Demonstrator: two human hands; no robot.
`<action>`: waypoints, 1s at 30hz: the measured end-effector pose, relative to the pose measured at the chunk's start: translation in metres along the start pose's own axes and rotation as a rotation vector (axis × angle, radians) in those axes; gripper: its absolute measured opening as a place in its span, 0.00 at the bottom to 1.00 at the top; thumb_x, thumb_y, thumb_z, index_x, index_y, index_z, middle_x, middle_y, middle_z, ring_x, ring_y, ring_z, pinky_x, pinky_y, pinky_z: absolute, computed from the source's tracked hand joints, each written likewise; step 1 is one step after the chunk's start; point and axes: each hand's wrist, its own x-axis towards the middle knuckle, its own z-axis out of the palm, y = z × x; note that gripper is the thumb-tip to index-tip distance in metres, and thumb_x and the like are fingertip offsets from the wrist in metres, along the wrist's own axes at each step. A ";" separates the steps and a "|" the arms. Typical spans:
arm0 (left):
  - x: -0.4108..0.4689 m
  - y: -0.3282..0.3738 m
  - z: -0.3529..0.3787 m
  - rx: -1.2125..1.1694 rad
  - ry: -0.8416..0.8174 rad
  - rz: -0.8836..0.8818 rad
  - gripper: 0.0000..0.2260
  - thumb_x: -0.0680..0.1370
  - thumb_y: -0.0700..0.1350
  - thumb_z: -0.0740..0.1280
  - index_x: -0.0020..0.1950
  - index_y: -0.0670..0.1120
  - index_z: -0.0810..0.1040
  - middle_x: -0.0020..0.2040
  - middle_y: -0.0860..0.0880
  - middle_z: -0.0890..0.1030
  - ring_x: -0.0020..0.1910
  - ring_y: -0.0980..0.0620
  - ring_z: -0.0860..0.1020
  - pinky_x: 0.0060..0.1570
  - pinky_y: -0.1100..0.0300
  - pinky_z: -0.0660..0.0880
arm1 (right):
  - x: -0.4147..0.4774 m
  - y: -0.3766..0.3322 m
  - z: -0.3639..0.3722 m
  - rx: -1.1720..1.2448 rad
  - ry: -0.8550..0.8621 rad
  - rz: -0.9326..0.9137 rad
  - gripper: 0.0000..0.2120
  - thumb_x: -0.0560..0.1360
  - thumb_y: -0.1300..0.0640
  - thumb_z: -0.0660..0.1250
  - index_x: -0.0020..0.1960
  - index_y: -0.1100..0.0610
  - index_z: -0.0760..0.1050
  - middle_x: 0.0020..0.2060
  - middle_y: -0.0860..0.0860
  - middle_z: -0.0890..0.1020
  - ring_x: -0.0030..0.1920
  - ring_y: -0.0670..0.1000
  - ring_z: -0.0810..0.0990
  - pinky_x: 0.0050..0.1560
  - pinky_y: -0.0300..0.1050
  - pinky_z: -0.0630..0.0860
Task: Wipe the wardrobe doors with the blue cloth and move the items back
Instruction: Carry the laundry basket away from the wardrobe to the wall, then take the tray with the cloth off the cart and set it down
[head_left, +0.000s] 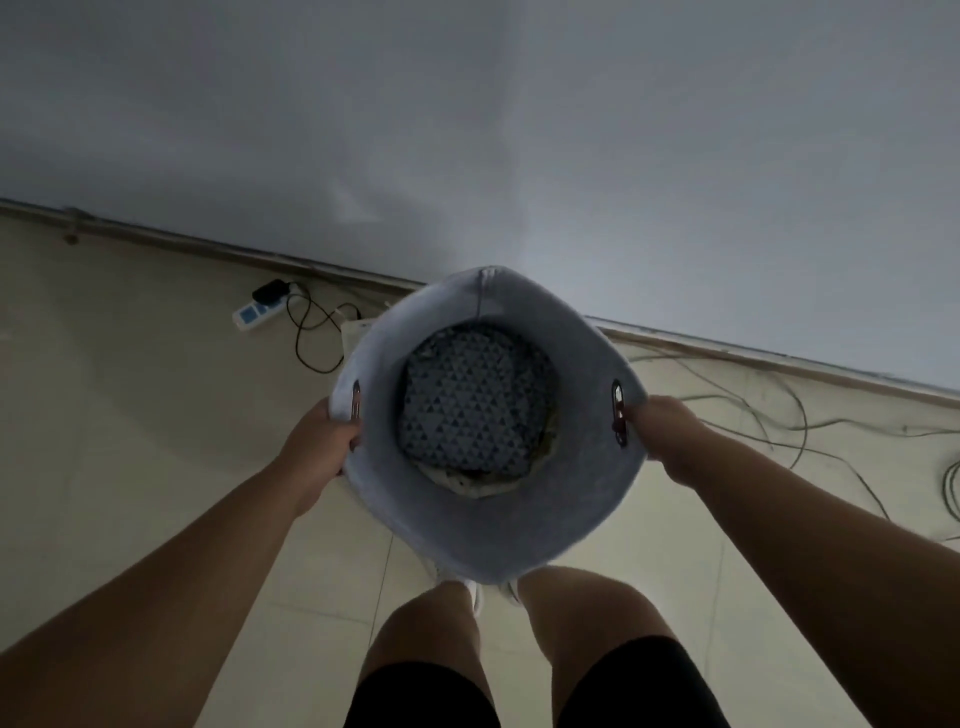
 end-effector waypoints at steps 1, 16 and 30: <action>0.008 -0.004 0.004 -0.005 -0.011 0.004 0.08 0.80 0.39 0.68 0.58 0.45 0.80 0.52 0.40 0.84 0.51 0.40 0.83 0.54 0.43 0.80 | 0.008 0.003 0.006 -0.004 -0.004 0.005 0.08 0.74 0.64 0.65 0.48 0.67 0.81 0.47 0.65 0.84 0.45 0.62 0.83 0.43 0.56 0.81; -0.026 -0.005 -0.014 -0.007 -0.020 0.037 0.23 0.80 0.42 0.66 0.76 0.49 0.73 0.68 0.52 0.77 0.55 0.51 0.81 0.55 0.49 0.82 | -0.039 0.004 0.008 -0.080 0.015 -0.058 0.16 0.77 0.58 0.66 0.64 0.60 0.79 0.52 0.60 0.84 0.42 0.57 0.80 0.47 0.54 0.81; -0.313 -0.031 -0.097 -0.287 -0.026 -0.004 0.08 0.84 0.45 0.64 0.60 0.52 0.81 0.52 0.47 0.86 0.50 0.45 0.84 0.42 0.55 0.79 | -0.274 -0.068 -0.076 -0.342 -0.265 -0.262 0.10 0.80 0.58 0.63 0.51 0.63 0.80 0.41 0.59 0.84 0.36 0.54 0.77 0.34 0.46 0.72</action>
